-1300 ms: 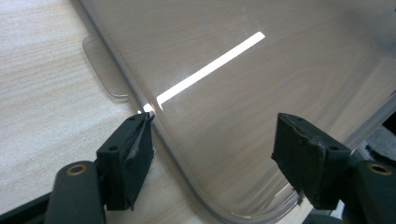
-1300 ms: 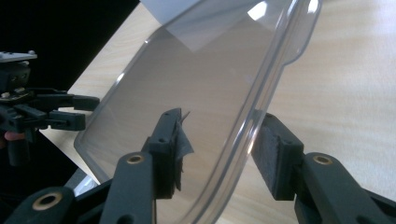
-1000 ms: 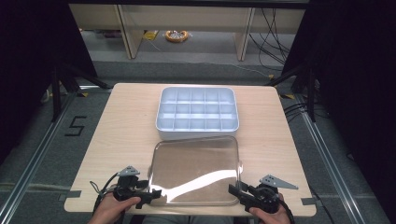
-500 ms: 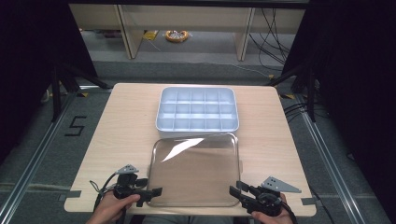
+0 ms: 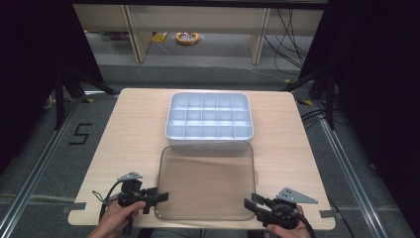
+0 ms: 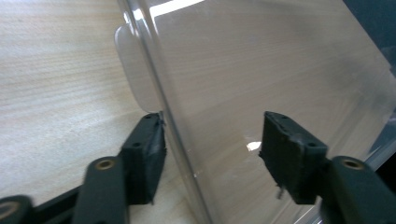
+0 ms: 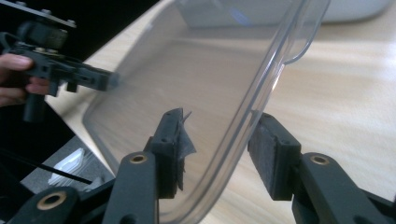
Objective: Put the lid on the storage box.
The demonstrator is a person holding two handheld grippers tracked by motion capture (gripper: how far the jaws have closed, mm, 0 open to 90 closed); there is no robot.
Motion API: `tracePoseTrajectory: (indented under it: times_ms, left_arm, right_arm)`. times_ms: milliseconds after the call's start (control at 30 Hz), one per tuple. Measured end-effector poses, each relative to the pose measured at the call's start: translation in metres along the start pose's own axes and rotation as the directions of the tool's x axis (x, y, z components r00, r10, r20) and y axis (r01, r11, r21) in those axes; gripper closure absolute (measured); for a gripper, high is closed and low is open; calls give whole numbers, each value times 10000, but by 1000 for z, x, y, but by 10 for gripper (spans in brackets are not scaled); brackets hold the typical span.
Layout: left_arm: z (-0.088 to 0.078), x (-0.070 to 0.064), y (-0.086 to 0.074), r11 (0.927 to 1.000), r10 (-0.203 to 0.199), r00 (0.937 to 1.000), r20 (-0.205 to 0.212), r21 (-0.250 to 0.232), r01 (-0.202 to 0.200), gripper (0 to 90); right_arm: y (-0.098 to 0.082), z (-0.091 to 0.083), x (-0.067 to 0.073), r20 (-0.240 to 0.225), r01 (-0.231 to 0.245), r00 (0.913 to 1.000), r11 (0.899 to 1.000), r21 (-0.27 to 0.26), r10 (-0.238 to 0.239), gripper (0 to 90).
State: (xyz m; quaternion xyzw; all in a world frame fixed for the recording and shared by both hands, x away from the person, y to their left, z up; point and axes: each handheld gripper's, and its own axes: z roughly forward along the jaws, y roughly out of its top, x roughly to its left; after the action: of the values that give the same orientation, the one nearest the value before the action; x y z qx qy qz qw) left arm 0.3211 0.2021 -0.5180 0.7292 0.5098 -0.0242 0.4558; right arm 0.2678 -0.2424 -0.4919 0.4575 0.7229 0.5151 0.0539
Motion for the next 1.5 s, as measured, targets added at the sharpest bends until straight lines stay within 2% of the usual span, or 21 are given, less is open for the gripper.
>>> tracePoseTrajectory:
  times_ms: [133,233,333,367,500,633,667,767,800,833,867,933,967,1000,1067,1167,1200,1233,1300,1367,1500]
  left_arm:
    - [-6,-1,2,9981,43,9999,165,-622,-32,532]
    - [-9,-5,3,9952,449,9990,-70,-869,-454,567]
    - [-10,-10,3,9921,656,9977,-183,-1063,-672,590]
    - [-10,-10,4,9914,772,9968,-219,-1045,-791,597]
    - [-11,-16,5,9879,988,9941,-437,-1159,-1032,607]
    - [-14,-19,8,9857,1040,9935,-458,-1283,-1091,610]
    - [-15,-19,9,9847,1136,9925,-455,-1279,-1186,611]
    - [-16,-22,13,9806,1246,9909,-507,-1459,-1308,612]
    - [-17,-22,15,9803,1295,9900,-560,-1430,-1363,612]
    - [-16,-23,16,9785,1316,9898,-541,-1530,-1384,616]
    - [-15,-23,18,9784,1325,9893,-611,-1517,-1404,616]
    - [-15,-24,23,9771,1426,9866,-790,-1480,-1531,619]
    - [-14,-24,25,9756,1483,9852,-856,-1503,-1600,618]
    - [-13,-24,28,9742,1553,9829,-992,-1495,-1690,617]
    - [-11,-23,34,9726,1554,9814,-1131,-1566,-1720,617]
    - [-10,-21,45,9698,1542,9799,-1262,-1702,-1745,619]
    - [-10,-20,49,9705,1523,9796,-1308,-1678,-1733,619]
    - [-9,-19,52,9681,1542,9782,-1389,-1767,-1777,619]
    - [-9,-17,60,9671,1590,9775,-1390,-1774,-1825,619]
    - [-7,-16,68,9664,1565,9765,-1479,-1813,-1823,618]
    - [-6,-14,82,9651,1479,9765,-1570,-1929,-1771,618]
  right_arm:
    - [-1,1,0,408,-608,9974,9978,245,598,572]
    - [-1,4,-4,960,-115,9954,9993,368,79,572]
    - [-1,5,-1,1153,-801,9907,9944,686,718,572]
    - [-2,8,-6,1061,-317,9940,9980,541,258,572]
    - [0,9,-4,1245,-859,9891,9949,528,788,573]
    - [3,8,-7,1646,-344,9861,9973,644,234,573]
    - [3,9,-5,1580,-675,9857,9963,526,585,573]
    - [8,10,-9,1729,-407,9844,9979,509,313,573]
    - [10,9,-5,1801,-876,9807,9944,599,756,573]
    - [12,11,-9,1609,-491,9860,9983,299,437,573]
    - [14,11,-6,1651,-936,9824,9952,276,878,573]
    - [19,13,-13,1751,-424,9838,9988,229,378,572]
    - [22,13,-10,1725,-922,9811,9956,193,875,571]
    - [25,15,-15,1772,-418,9834,9991,94,395,569]
    - [31,17,-17,1806,-332,9830,9994,27,322,567]
    - [40,21,-19,1783,-492,9828,9988,45,476,563]
    - [44,22,-16,1732,-970,9803,9953,67,944,563]
    - [47,25,-21,1799,-470,9825,9989,-87,478,560]
    - [55,28,-19,1808,-750,9806,9971,-102,756,558]
    - [63,31,-24,1949,-177,9806,9996,-201,212,558]
    - [79,35,-23,1988,-456,9788,9988,-201,487,555]
